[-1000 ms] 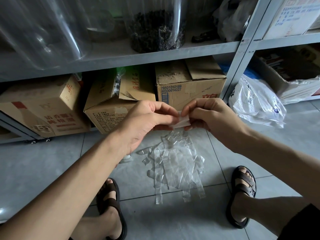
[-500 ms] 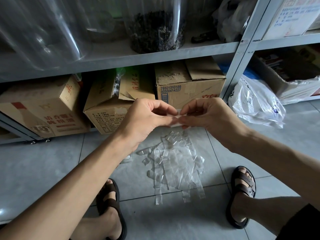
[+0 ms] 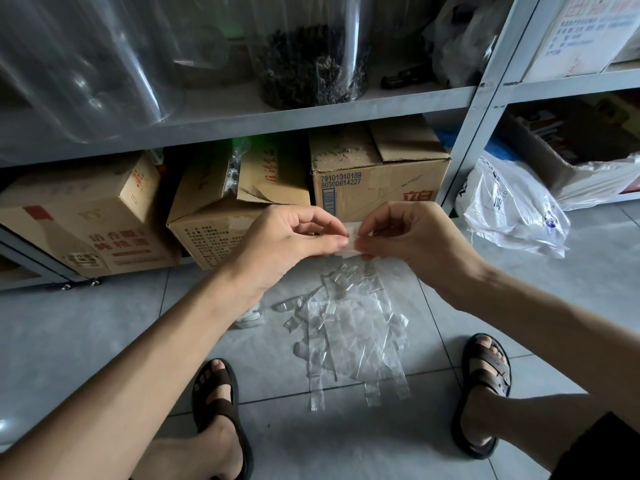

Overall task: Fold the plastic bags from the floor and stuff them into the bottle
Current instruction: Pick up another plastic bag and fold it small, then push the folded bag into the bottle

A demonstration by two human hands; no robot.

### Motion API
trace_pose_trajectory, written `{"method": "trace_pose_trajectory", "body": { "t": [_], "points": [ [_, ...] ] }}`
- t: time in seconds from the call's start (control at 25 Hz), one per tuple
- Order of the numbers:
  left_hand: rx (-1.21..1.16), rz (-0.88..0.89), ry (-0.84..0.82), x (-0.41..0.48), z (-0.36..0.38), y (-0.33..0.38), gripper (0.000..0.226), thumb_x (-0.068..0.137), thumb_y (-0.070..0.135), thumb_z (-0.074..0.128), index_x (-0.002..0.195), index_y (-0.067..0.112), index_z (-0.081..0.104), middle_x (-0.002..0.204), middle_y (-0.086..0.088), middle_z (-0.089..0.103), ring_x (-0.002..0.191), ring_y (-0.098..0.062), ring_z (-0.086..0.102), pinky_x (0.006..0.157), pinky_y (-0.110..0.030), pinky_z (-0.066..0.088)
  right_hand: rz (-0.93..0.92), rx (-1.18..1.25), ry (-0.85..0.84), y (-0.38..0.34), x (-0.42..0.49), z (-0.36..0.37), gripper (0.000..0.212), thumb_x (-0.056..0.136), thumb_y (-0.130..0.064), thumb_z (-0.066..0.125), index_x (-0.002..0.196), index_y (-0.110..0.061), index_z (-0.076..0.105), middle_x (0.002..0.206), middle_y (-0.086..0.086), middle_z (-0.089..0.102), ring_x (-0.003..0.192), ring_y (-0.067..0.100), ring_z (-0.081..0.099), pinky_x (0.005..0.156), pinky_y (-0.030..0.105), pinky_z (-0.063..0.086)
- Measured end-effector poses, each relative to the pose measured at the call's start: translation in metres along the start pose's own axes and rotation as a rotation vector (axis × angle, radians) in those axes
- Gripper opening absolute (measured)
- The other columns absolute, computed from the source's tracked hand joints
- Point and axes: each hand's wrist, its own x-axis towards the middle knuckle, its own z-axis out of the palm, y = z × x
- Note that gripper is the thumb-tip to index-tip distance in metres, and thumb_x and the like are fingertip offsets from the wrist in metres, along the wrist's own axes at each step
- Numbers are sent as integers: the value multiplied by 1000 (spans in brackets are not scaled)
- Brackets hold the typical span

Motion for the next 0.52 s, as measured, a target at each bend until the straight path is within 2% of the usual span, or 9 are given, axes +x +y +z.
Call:
{"method": "trace_pose_trajectory", "body": {
  "t": [0.16,0.32,0.52],
  "points": [
    [60,18,18,3,-1,-4,16,75,1,81,83,14,78,86,-14,75,77,-14,66,81,-29,55,8,39,-26,2,3,7,14,74,1,80,83,-4,71,80,15,73,71,22,71,74,26,59],
    [117,39,23,3,-8,-3,17,73,1,83,80,16,78,83,-13,75,73,-13,64,77,-27,53,37,55,-44,2,7,13,16,74,4,80,84,-4,71,81,16,72,71,19,70,71,23,57],
    [216,53,16,-3,-25,-8,26,71,-3,84,82,20,79,86,-2,78,84,-19,72,90,-42,57,52,34,-104,1,10,25,19,74,10,78,82,-5,70,78,12,70,72,15,66,73,21,56]
  ]
}}
